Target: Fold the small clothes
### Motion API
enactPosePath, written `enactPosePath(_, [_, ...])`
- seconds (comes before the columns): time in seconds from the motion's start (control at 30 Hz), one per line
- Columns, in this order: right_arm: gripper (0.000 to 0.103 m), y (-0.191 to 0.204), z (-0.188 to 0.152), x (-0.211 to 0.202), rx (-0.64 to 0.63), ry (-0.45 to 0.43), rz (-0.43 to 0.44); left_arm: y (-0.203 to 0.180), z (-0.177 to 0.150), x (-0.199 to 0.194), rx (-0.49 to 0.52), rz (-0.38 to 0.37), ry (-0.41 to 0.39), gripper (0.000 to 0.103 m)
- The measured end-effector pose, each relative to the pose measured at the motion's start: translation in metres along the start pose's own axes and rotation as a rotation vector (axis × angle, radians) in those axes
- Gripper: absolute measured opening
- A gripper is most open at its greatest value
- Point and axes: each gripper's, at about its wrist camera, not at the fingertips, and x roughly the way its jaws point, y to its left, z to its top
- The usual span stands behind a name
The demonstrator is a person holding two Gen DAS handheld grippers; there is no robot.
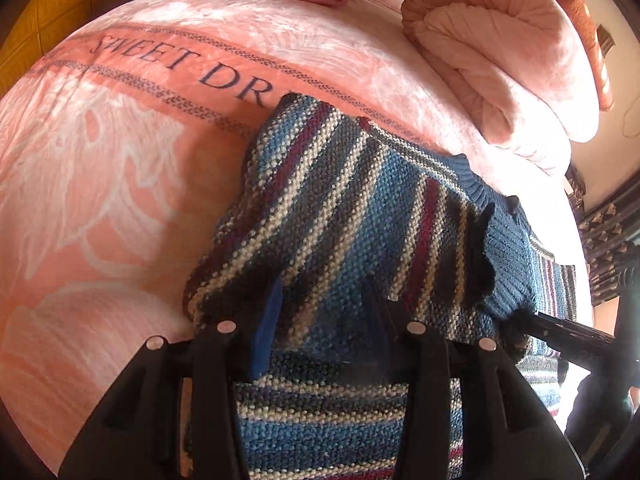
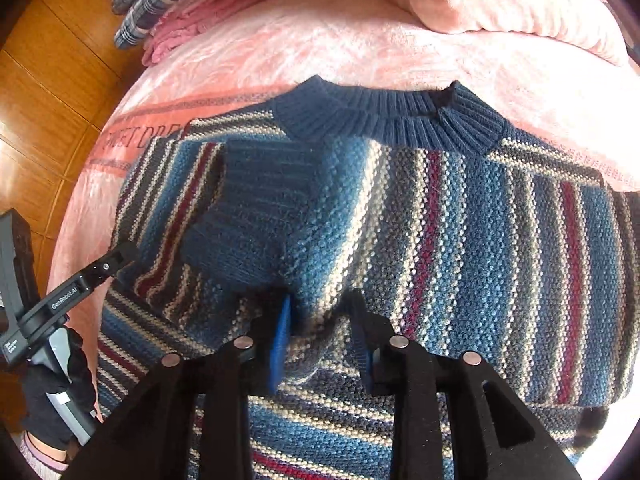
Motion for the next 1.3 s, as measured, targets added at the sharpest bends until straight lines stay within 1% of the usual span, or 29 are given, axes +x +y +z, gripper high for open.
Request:
enactPosePath(0.03, [0.033,0.000,-0.001,-0.009,-0.018,-0.013,-0.016,0.001,0.001,-0.002,0.000,-0.006,0.004,0.041])
enactPosePath(0.07, [0.036,0.003,-0.001,-0.019,-0.046,-0.032,-0.031,0.001,0.003,-0.007,-0.003,-0.010,0.005,0.041])
enactPosePath(0.1, [0.043,0.008,0.000,-0.027,-0.077,-0.053,-0.040,0.000,0.005,-0.013,-0.009,-0.019,-0.005,0.041])
enactPosePath(0.17, [0.050,0.023,0.002,-0.040,-0.150,-0.083,-0.050,-0.003,0.008,-0.029,-0.011,-0.048,-0.045,0.043])
enactPosePath(0.2, [0.050,0.032,0.003,-0.042,-0.189,-0.085,-0.054,-0.006,0.010,-0.035,-0.003,-0.057,-0.062,0.044])
enactPosePath(0.23, [0.051,0.042,0.006,-0.040,-0.223,-0.081,-0.055,-0.010,0.012,-0.039,0.007,-0.061,-0.070,0.045])
enactPosePath(0.3, [0.051,0.062,0.010,-0.031,-0.283,-0.055,-0.058,-0.019,0.014,-0.039,0.023,-0.081,-0.059,0.045])
enactPosePath(0.33, [0.051,0.074,0.012,-0.021,-0.310,-0.038,-0.071,-0.022,0.014,-0.036,0.030,-0.091,-0.049,0.045])
enactPosePath(0.43, [0.051,0.094,0.012,0.007,-0.360,0.028,-0.102,-0.031,0.011,-0.027,0.058,-0.108,-0.023,0.045])
enactPosePath(0.47, [0.051,0.094,0.013,0.015,-0.363,0.044,-0.135,-0.032,0.010,-0.022,0.062,-0.110,-0.011,0.045])
enactPosePath(0.5, [0.047,0.094,0.014,0.023,-0.359,0.052,-0.165,-0.032,0.009,-0.017,0.061,-0.113,0.003,0.045])
enactPosePath(0.53, [0.041,0.090,0.015,0.028,-0.350,0.063,-0.173,-0.031,0.008,-0.011,0.056,-0.112,0.019,0.045])
enactPosePath(0.57, [0.026,0.085,0.015,0.031,-0.335,0.066,-0.171,-0.028,0.007,-0.006,0.048,-0.102,0.034,0.045])
enactPosePath(0.6, [0.019,0.080,0.016,0.029,-0.314,0.056,-0.150,-0.024,0.006,0.000,0.038,-0.090,0.048,0.045])
enactPosePath(0.63, [0.013,0.073,0.017,0.024,-0.286,0.046,-0.108,-0.020,0.005,0.005,0.026,-0.083,0.061,0.045])
enactPosePath(0.67, [0.011,0.066,0.017,0.018,-0.251,0.039,-0.070,-0.016,0.004,0.009,0.011,-0.082,0.069,0.043])
enactPosePath(0.73, [0.011,0.050,0.017,0.000,-0.191,0.001,-0.026,-0.008,0.002,0.012,-0.011,-0.104,0.067,0.043])
enactPosePath(0.83, [0.011,0.020,0.012,-0.026,-0.102,-0.044,0.046,-0.008,0.001,0.012,-0.008,-0.108,0.058,0.043])
enactPosePath(0.9, [0.011,0.000,0.007,-0.037,-0.047,-0.056,0.059,-0.010,0.001,0.012,0.004,-0.094,0.055,0.043])
enactPosePath(0.97, [0.011,-0.019,0.002,-0.043,-0.007,-0.063,0.047,-0.012,0.001,0.012,0.008,-0.085,0.053,0.043])
enactPosePath(1.07, [0.018,-0.046,-0.005,-0.048,0.046,-0.058,0.030,-0.012,0.001,0.013,0.007,-0.082,0.050,0.043])
enactPosePath(1.13, [0.028,-0.062,-0.007,-0.048,0.076,-0.052,0.010,-0.012,0.001,0.012,0.011,-0.080,0.051,0.043])
enactPosePath(1.17, [0.045,-0.069,-0.009,-0.047,0.098,-0.051,0.008,-0.013,0.002,0.011,0.014,-0.076,0.052,0.043])
enactPosePath(1.2, [0.057,-0.079,-0.011,-0.048,0.129,-0.056,0.021,-0.015,0.002,0.009,0.017,-0.066,0.051,0.043])
enactPosePath(1.23, [0.059,-0.086,-0.013,-0.047,0.159,-0.057,0.040,-0.018,0.001,0.006,0.023,-0.058,0.044,0.043])
enactPosePath(1.3, [0.058,-0.100,-0.012,-0.041,0.211,-0.046,0.083,-0.027,0.000,-0.003,0.051,-0.068,0.019,0.043])
